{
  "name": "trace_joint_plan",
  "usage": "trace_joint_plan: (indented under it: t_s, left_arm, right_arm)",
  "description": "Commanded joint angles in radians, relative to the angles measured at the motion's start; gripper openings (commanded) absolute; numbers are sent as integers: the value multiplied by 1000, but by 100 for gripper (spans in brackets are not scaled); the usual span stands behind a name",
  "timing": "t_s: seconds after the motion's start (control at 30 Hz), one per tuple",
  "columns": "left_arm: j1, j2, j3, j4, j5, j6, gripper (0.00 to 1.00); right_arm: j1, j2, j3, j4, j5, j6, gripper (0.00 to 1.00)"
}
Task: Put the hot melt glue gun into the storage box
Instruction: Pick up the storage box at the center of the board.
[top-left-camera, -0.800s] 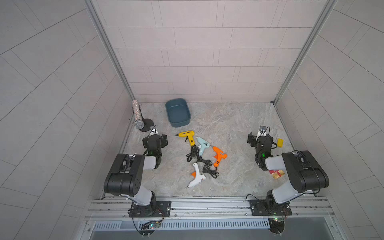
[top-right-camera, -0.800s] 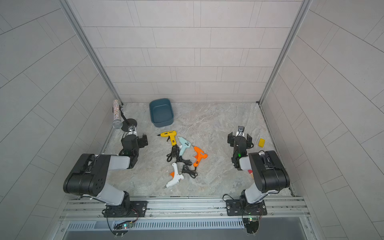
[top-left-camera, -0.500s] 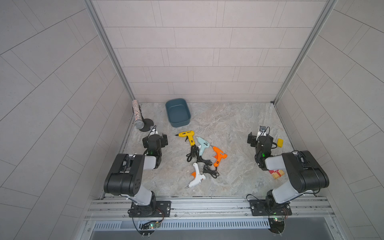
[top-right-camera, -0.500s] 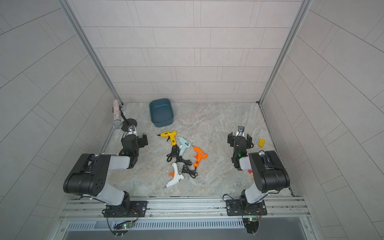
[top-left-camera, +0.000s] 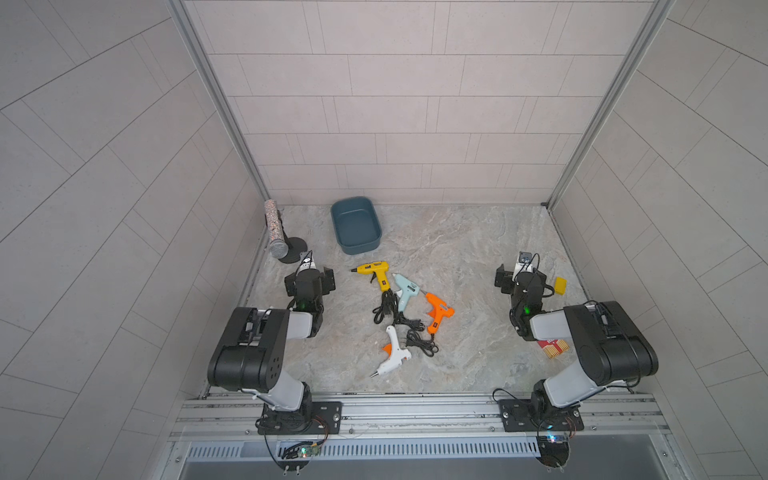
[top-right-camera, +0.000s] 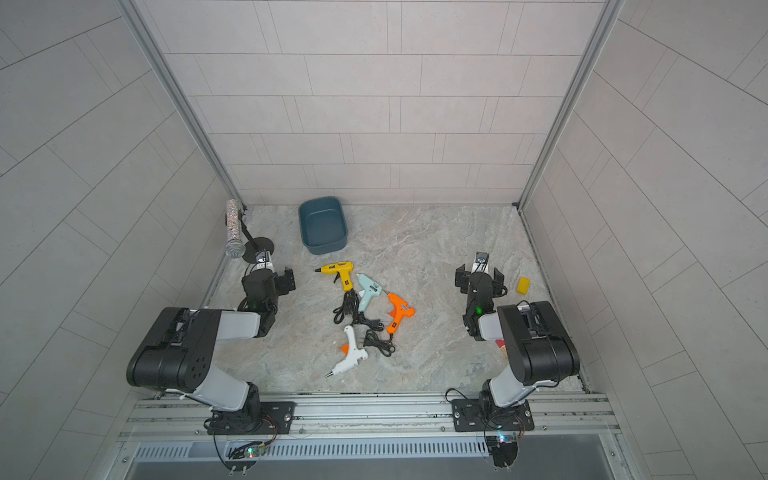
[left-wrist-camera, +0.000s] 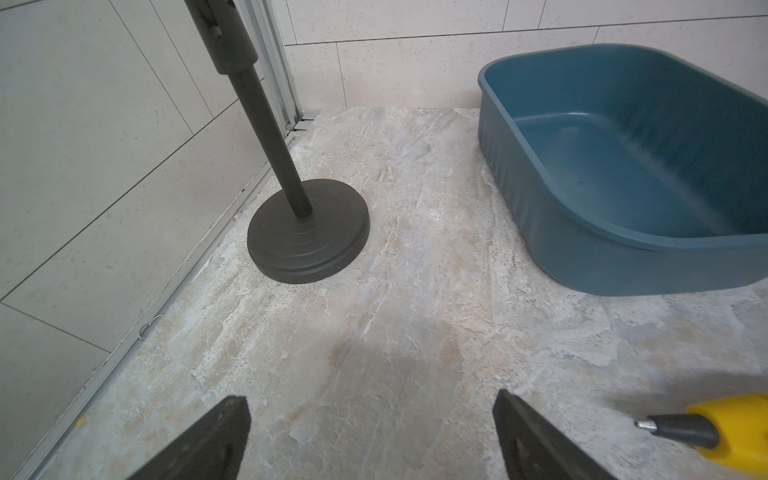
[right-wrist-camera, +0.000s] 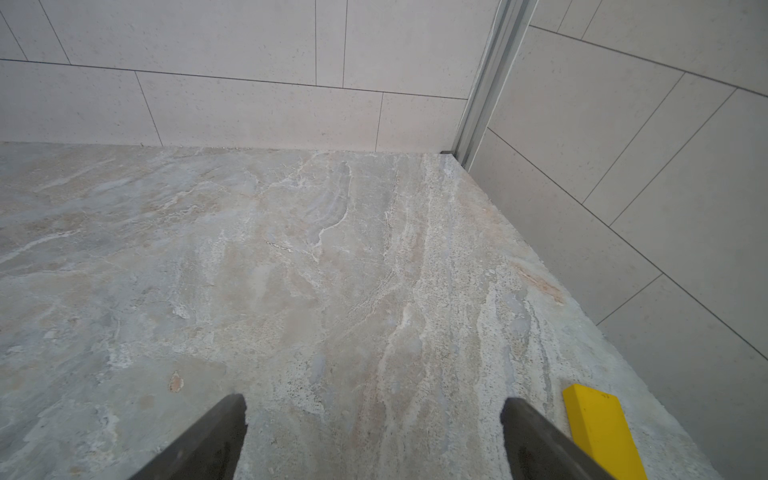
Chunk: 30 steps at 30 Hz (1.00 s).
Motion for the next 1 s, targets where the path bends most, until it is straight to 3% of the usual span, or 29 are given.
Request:
trace_joint_plan:
  t_s: [0.0,0.2,0.4,0.47,0.5,0.53,0.6,0.7,0.77,0.83,0.9,0.97]
  left_arm:
    - [-3,0,8,9,-17,-7,100]
    - [-6,4,9,10,-20,-5,100]
    - [-20,-1,7,11,-41,0,91]
    - [-49,-10,2,44,-142,8,87]
    - [-68,-36,24,-3,-211,25,87]
    - [-88,-88,77,-156,-273,18,87]
    - [-101,-173,190,-395,-278,39,87]
    - [-102,-298,312,-642,-217,73,86]
    - [-101,-343,396,-793,-169,12,81]
    - [-105,-332,485,-928,-76,-46,75]
    - [-110,-267,595,-1045,-34,-134,72]
    - [-112,-171,704,-1154,10,-202,69]
  right_arm:
    - [-5,3,-2,-18,-5,9,100]
    - [-7,3,-2,-18,-7,10,100]
    - [-8,2,-5,-14,-7,9,100]
    - [-9,1,-2,-19,-10,10,100]
    - [-9,1,-4,-19,-10,9,100]
    - [-3,-5,-1,-8,35,6,100]
    - [5,-65,37,-131,38,-4,100]
    - [58,-173,264,-556,129,-31,100]
    - [100,-189,404,-678,194,-35,100]
    - [131,-174,606,-951,222,54,100]
    - [131,-122,800,-1282,149,178,100]
    - [137,-72,939,-1475,41,239,100]
